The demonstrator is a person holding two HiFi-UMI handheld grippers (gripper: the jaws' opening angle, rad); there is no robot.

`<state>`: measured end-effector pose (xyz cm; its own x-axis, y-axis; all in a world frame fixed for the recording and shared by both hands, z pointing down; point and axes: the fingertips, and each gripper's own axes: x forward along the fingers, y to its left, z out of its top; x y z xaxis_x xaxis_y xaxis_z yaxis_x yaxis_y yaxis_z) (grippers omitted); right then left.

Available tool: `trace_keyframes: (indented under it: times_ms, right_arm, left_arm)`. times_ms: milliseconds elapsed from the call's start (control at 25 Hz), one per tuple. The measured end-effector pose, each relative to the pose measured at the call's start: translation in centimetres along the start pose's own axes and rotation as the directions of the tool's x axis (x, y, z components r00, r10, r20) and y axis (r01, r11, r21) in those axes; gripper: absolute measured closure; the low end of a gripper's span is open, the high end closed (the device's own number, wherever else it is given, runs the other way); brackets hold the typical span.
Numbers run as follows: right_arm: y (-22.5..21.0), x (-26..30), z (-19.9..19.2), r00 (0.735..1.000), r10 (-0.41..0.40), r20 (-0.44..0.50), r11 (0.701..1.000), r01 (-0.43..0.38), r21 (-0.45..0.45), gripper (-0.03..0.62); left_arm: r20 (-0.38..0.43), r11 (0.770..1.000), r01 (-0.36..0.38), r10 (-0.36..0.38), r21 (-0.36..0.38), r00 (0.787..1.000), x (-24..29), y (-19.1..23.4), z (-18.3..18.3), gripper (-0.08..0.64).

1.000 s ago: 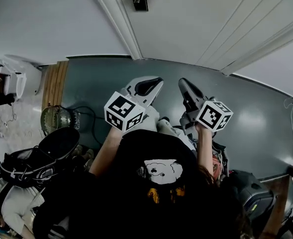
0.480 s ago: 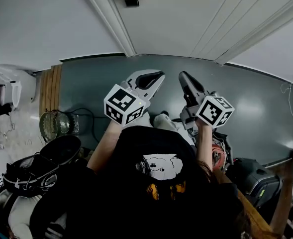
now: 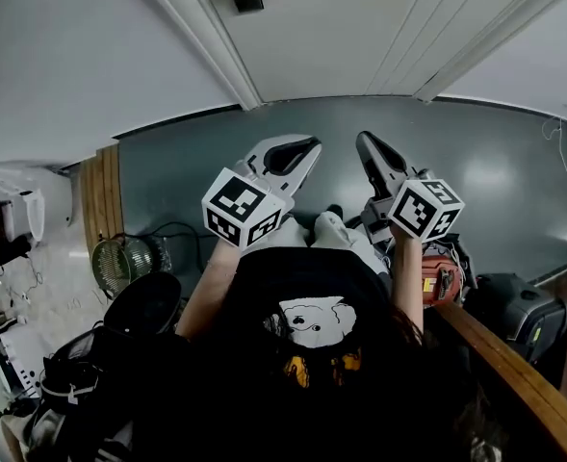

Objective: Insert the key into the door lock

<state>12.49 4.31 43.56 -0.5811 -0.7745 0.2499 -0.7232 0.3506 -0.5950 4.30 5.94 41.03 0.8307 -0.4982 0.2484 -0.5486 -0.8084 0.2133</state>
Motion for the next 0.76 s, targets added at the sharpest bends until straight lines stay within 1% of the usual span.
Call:
trace_keyframes:
  times_ms: [280,520,760]
  right_arm:
    - [0.4,-0.2,-0.1,0.998,-0.065,0.025,0.997,0.066,-0.033,0.578]
    - [0.9,-0.4,0.9,0.995,-0.091,0.05,0.995,0.093,-0.043,0.579]
    - [0.2,-1.9,1.5,0.989,-0.133,0.071,0.989,0.137,-0.054,0.58]
  left_arm:
    - [0.0,0.999,0.033,-0.033,0.007,0.999,-2.3,0.7,-0.7,0.54]
    - [0.005,0.999,0.05,-0.05,0.006,0.999,-3.7,1.1,-0.7,0.54]
    - [0.006,0.999,0.047,-0.047,0.001,0.999,-4.3,1.3,-1.0,0.54]
